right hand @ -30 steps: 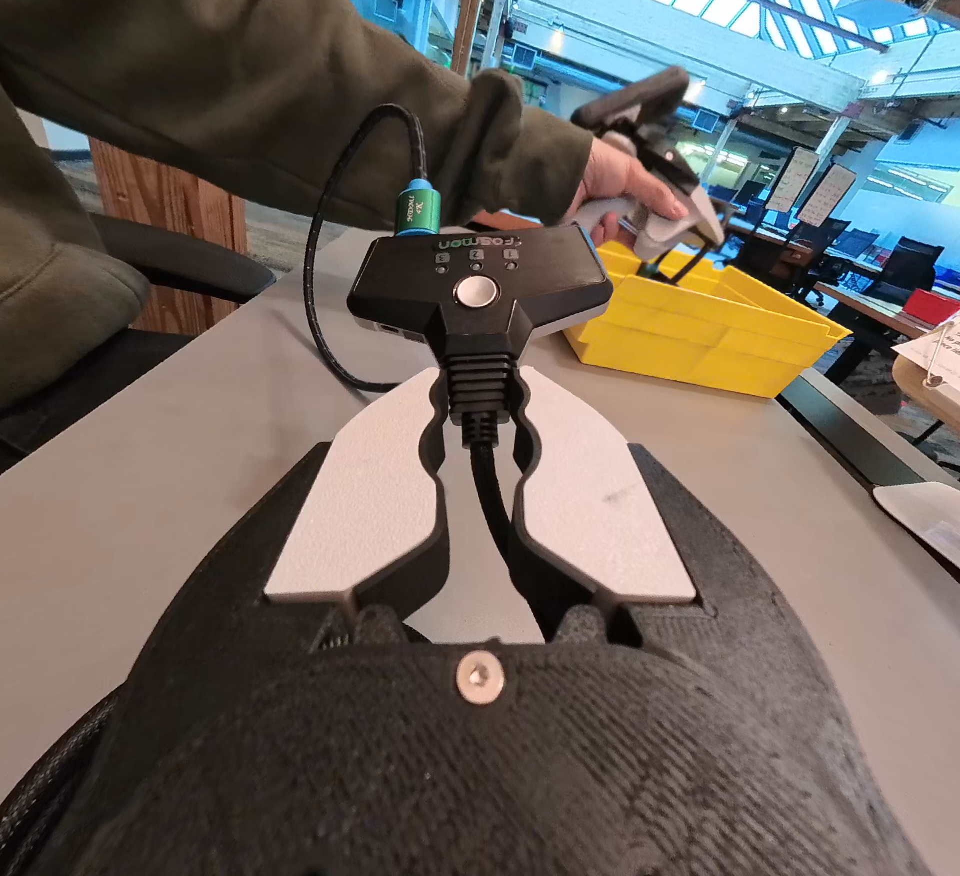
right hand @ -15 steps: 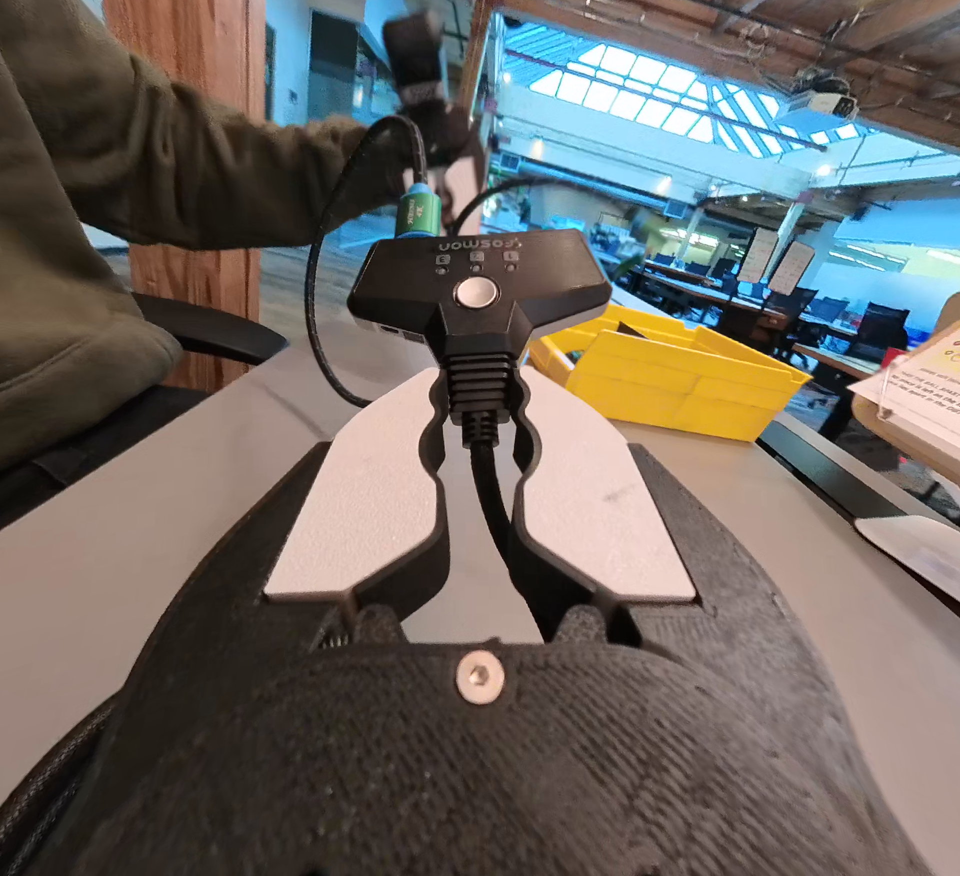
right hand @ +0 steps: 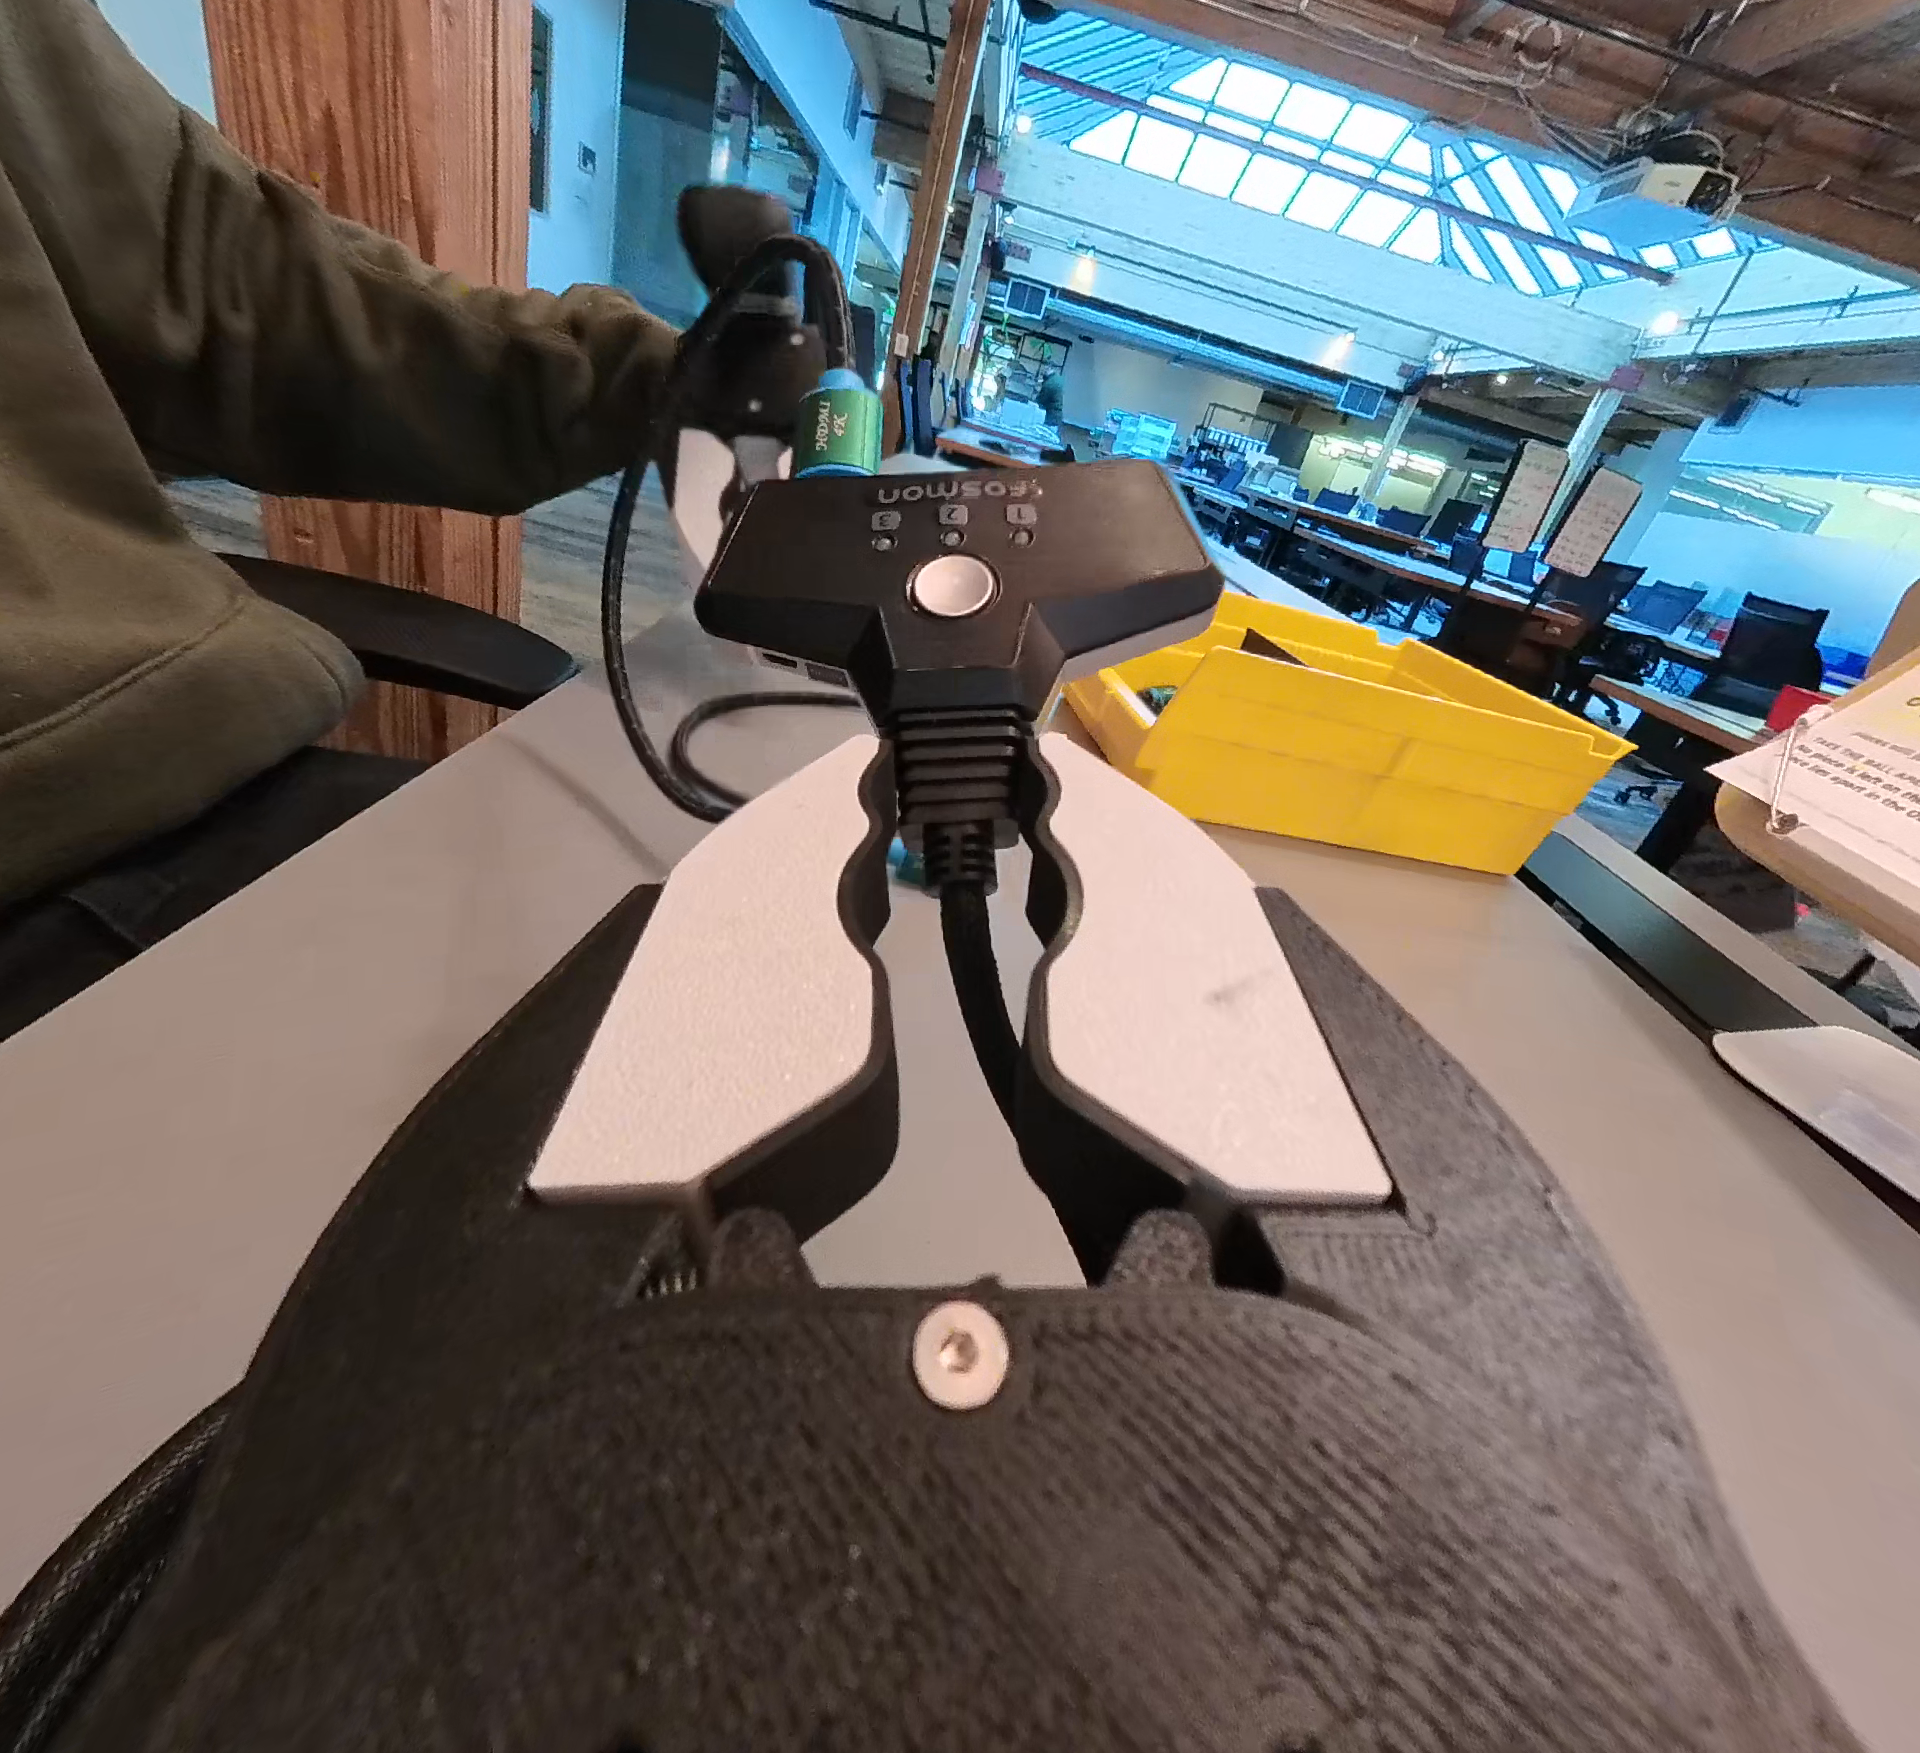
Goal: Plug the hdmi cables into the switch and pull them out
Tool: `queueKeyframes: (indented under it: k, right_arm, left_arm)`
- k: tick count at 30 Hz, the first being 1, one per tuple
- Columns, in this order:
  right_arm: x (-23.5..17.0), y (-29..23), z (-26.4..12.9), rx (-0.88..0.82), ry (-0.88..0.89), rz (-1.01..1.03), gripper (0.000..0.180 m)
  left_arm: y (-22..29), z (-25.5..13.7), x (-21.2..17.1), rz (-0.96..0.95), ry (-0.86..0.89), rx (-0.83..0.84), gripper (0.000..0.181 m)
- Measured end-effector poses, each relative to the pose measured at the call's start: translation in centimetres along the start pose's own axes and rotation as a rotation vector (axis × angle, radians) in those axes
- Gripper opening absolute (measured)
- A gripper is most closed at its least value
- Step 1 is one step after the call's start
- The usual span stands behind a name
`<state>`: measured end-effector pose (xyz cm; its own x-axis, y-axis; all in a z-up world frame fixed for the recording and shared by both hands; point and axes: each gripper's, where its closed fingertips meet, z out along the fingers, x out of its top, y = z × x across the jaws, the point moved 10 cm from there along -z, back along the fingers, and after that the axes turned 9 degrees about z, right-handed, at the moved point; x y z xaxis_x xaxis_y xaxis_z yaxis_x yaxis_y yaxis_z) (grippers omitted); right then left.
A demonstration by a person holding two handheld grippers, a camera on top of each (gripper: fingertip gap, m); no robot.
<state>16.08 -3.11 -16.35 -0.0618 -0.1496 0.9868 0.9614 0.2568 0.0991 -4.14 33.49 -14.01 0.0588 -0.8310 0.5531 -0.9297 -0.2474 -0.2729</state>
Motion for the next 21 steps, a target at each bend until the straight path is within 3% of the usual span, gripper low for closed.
queueKeyframes:
  k: [1,3,7,13,18,21]
  right_arm:
    - [0.0,0.0,0.0,0.003,0.004,0.002,0.022]
    - [0.0,0.1,0.0,0.002,0.003,0.006,0.022]
    - [0.0,0.0,0.1,0.005,-0.013,0.004,0.022]
    - [0.0,0.2,-0.2,0.003,0.017,0.018,0.022]
    - [0.1,0.3,-0.4,0.008,0.032,0.028,0.022]
    - [0.1,0.3,-0.4,0.009,0.03,0.03,0.022]
  left_arm:
    - [-0.6,-0.4,0.6,-0.031,0.079,0.006,0.038]
    - [-2.4,-0.7,1.3,-0.078,0.137,0.127,0.038]
    - [-6.2,1.6,0.7,-0.106,-0.077,0.436,0.038]
    - [-8.6,7.3,-0.2,0.03,-0.158,0.479,0.038]
    - [-9.6,10.0,-0.9,-0.009,-0.141,0.439,0.045]
    - [-9.8,10.5,-0.9,-0.006,-0.142,0.479,0.039]
